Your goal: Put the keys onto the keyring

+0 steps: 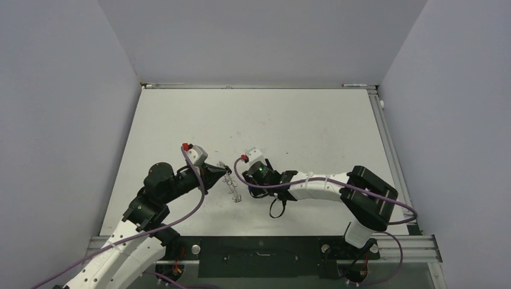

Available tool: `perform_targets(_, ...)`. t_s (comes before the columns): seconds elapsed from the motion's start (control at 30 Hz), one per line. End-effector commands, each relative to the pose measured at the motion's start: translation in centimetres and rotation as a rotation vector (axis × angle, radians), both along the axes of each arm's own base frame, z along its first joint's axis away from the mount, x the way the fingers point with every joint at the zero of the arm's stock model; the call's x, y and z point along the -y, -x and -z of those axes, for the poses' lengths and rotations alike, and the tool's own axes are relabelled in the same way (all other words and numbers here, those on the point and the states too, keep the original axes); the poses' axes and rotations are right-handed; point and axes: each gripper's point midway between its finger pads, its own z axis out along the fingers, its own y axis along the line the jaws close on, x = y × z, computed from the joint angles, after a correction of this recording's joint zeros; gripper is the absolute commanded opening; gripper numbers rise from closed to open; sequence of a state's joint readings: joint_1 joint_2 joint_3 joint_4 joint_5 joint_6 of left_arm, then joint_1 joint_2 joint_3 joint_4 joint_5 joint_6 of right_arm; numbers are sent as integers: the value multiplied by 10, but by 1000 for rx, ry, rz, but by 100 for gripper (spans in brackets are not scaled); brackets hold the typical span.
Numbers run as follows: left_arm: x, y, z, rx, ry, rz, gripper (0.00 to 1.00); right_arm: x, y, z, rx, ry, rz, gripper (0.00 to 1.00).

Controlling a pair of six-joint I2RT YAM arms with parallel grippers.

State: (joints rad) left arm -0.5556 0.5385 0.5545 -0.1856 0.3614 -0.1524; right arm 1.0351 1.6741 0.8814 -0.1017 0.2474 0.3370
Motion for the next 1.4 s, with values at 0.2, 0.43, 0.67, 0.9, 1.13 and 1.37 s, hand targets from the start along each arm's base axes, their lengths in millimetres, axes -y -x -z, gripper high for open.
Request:
perform_targets(0.2,2,-2,-32,76,41,1,0,-2,-14,-75,242,-266,8,54)
perform_targets(0.43,4,-1,-31,69,43,13,0,19,-14,-84,117,-453,26,84)
perform_targets(0.67,4,-2,-29,65,39,7,0,23,4,-62,106,-457,-24,50)
perform_targets(0.9,3,-4,-28,64,33,-1,0,10,14,-51,92,-463,-107,47)
perform_targets(1.13,2,-4,-27,63,28,-7,0,4,9,-39,85,-439,-108,40)
perform_targets(1.37,2,-5,-26,60,25,-8,0,-3,7,-28,78,-411,-107,35)
